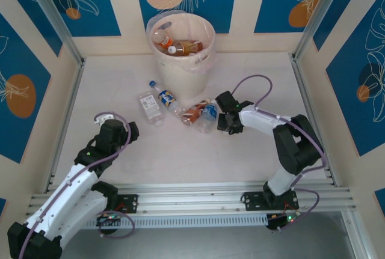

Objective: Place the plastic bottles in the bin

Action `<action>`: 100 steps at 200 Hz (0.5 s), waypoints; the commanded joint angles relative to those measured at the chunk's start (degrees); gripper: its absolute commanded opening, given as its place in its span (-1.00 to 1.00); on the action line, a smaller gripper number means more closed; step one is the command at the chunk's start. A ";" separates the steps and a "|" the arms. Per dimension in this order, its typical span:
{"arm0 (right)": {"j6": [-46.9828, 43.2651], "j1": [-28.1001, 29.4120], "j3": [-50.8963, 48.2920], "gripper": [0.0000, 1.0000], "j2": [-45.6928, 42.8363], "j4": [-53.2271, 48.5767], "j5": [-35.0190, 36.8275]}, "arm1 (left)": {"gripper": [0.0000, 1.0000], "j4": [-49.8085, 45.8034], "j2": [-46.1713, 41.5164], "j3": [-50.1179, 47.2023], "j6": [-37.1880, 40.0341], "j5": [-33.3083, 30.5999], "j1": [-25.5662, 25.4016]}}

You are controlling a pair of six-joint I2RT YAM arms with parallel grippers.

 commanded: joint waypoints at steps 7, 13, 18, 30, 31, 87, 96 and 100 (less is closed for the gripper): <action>-3.39 0.13 6.18 -0.44 -7.08 -5.52 3.25 | 0.99 0.26 -0.19 0.21 -1.04 -0.86 -0.35; -3.98 0.14 7.36 -0.44 -8.02 -6.32 3.52 | 0.99 0.28 -0.19 0.22 -1.03 -0.82 -0.40; -4.44 0.14 8.41 -0.44 -8.71 -6.93 3.70 | 0.99 0.35 -0.19 0.26 -1.04 -0.77 -0.40; -5.58 0.12 10.92 -0.44 -9.97 -8.27 3.97 | 0.99 0.37 -0.20 0.37 -0.91 -0.68 -0.36; -5.67 0.13 11.21 -0.44 -10.07 -8.36 3.97 | 0.99 0.37 -0.24 0.39 -0.93 -0.69 -0.36; -11.28 0.27 24.07 -0.44 -12.44 -10.99 1.10 | 0.99 0.37 -0.37 0.66 -1.04 -0.33 -0.35; -12.13 0.38 26.15 -0.44 -12.22 -10.71 0.20 | 0.99 0.39 -0.37 0.66 -1.04 -0.25 -0.35; -12.59 0.40 27.05 -0.44 -12.13 -10.74 -0.15 | 0.99 0.39 -0.37 0.65 -1.04 -0.16 -0.35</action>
